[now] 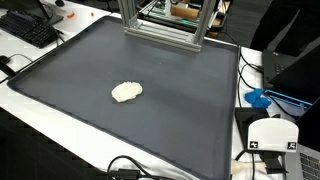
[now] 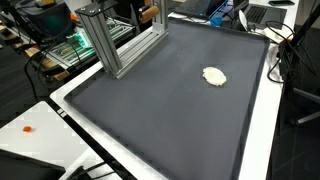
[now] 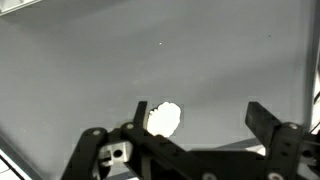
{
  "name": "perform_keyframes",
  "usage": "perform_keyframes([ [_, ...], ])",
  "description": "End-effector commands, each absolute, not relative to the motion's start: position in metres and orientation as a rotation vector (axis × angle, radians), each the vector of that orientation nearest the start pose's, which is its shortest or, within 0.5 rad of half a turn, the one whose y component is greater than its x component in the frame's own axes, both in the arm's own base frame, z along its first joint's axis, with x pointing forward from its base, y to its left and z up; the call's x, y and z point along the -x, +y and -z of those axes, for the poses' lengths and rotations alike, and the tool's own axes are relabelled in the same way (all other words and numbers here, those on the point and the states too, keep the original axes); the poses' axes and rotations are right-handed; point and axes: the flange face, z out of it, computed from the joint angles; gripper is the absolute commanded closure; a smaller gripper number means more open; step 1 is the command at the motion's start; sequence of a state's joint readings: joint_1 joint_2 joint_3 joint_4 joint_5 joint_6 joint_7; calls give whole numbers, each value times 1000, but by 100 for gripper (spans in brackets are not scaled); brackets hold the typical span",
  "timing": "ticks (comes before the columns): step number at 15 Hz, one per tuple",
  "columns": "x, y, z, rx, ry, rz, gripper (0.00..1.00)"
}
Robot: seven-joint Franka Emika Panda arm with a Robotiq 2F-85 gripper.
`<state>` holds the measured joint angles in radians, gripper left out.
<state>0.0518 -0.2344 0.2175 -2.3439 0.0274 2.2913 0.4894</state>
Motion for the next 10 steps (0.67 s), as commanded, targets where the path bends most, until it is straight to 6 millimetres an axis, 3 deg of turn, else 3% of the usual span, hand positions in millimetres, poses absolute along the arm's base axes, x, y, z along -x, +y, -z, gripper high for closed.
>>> perform_keyframes([
  [1,-488,133,-425,3082,438,250,0],
  [10,-495,133,-420,3072,433,212,0],
])
